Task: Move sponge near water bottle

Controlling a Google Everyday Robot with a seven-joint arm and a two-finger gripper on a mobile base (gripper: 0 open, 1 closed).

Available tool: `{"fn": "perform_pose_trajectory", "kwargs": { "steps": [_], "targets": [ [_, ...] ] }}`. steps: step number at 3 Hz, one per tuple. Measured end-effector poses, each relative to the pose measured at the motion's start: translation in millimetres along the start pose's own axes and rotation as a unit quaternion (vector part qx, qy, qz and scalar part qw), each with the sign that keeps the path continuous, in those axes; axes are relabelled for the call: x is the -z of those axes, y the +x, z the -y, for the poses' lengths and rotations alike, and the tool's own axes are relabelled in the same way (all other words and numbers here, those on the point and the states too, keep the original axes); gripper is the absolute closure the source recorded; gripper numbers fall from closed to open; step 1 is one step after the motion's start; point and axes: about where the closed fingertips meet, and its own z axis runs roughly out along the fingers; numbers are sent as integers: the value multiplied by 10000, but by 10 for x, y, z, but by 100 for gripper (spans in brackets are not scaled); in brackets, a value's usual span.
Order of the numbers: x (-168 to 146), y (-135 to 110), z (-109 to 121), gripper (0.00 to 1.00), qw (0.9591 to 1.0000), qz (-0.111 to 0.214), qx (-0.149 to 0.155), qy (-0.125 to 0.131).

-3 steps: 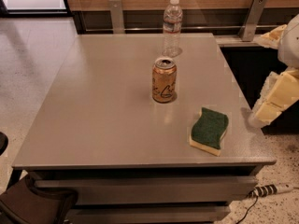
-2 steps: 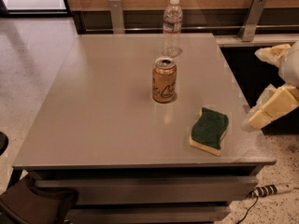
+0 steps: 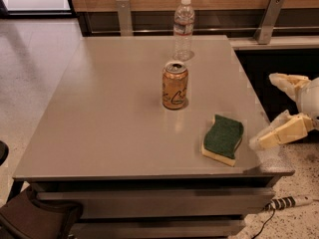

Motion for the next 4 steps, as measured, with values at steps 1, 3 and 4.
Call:
{"fn": "perform_pose_trajectory", "kwargs": {
  "steps": [1, 3, 4],
  "targets": [
    [-71, 168, -82, 0, 9991, 366, -163, -152],
    [-164, 235, -177, 0, 9988, 448, -191, -11],
    [-185, 314, -260, 0, 9980, 578, -223, 159]
  ]
}}
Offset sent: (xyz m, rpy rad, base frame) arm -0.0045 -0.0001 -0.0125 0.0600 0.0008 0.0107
